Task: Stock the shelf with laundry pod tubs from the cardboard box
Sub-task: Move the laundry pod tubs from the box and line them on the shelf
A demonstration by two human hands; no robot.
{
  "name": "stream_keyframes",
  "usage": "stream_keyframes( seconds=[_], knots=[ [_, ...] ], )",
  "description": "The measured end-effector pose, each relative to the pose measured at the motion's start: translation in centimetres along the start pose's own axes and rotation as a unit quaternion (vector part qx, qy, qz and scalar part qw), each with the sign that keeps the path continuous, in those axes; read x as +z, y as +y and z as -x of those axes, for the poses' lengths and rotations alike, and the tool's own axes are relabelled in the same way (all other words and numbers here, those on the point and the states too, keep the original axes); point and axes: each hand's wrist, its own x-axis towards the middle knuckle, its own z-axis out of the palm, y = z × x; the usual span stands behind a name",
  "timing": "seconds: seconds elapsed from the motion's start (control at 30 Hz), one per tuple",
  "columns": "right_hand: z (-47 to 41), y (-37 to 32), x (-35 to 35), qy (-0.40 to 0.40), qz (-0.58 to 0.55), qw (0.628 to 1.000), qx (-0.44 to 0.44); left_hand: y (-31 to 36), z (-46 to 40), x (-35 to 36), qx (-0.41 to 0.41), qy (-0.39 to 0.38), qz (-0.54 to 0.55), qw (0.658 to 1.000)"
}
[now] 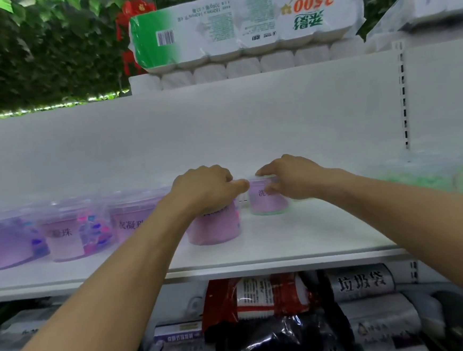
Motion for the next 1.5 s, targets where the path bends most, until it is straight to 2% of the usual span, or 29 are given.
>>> stream_keyframes(
  seconds=[0.1,0.17,0.23,0.33,0.47,0.53,0.7,0.8,0.87,0.93,1.0,1.1,1.13,1.2,1.27,1.37,1.43,1.5],
  knots=[
    [2.2,-0.2,-0.9,-0.050,-0.040,0.998,-0.018,0.1,0.1,0.2,-0.005,0.032,0.013,0.999],
    [4.6,-0.2,-1.5,-0.014,-0.068,0.997,-0.020,0.1,0.7,0.8,0.005,0.114,0.015,0.993],
    [7.5,0.3,-2.4,0.037,-0.029,0.998,-0.035,-0.2,1.9,1.8,0.043,0.209,0.015,0.977],
    [11.8,2.6,-5.2,0.083,0.041,0.995,-0.029,-1.3,3.5,3.3,0.124,0.260,0.016,0.958],
    [14.6,6.8,-8.5,-0.020,0.065,0.988,0.136,-2.0,3.5,3.8,0.136,0.253,0.008,0.958],
    [14.9,7.4,-8.7,-0.050,0.046,0.982,0.175,-1.9,3.5,3.9,0.134,0.263,0.002,0.956],
    [14.2,6.2,-7.4,0.019,0.044,0.994,0.101,-1.9,3.6,4.1,0.134,0.271,-0.001,0.953],
    [13.6,5.3,-7.1,0.001,-0.121,0.993,0.011,-1.9,3.7,4.1,0.135,0.267,0.008,0.954],
    [13.4,4.9,-6.8,-0.026,-0.251,0.967,-0.030,-2.0,3.8,4.1,0.137,0.268,0.013,0.953],
    [13.0,5.1,-6.6,-0.027,-0.292,0.955,-0.046,-2.1,3.9,4.2,0.139,0.273,0.015,0.952],
    [12.9,5.4,-6.7,-0.025,-0.278,0.959,-0.046,-2.1,4.0,4.2,0.140,0.270,0.017,0.952],
    [13.1,5.4,-6.1,-0.050,-0.145,0.986,-0.073,-2.1,4.0,4.2,0.139,0.262,0.028,0.955],
    [13.2,5.3,-5.6,-0.033,-0.093,0.991,-0.093,-2.1,4.1,4.2,0.137,0.262,0.026,0.955],
    [13.2,5.1,-4.5,0.050,-0.042,0.989,-0.130,-1.9,4.2,4.3,0.137,0.272,0.011,0.952],
    [13.2,5.3,-4.2,0.138,-0.096,0.978,-0.125,-1.2,4.3,4.2,0.157,0.298,-0.002,0.942],
    [12.8,5.7,-5.3,0.198,-0.258,0.943,-0.068,0.8,4.5,3.4,0.201,0.315,0.028,0.927],
    [12.2,5.9,-5.6,0.205,-0.283,0.936,-0.034,2.5,4.5,2.8,0.222,0.278,0.096,0.930],
    [11.6,5.7,-5.3,0.209,-0.210,0.955,-0.023,4.0,4.3,2.4,0.231,0.205,0.163,0.937]
  ],
)
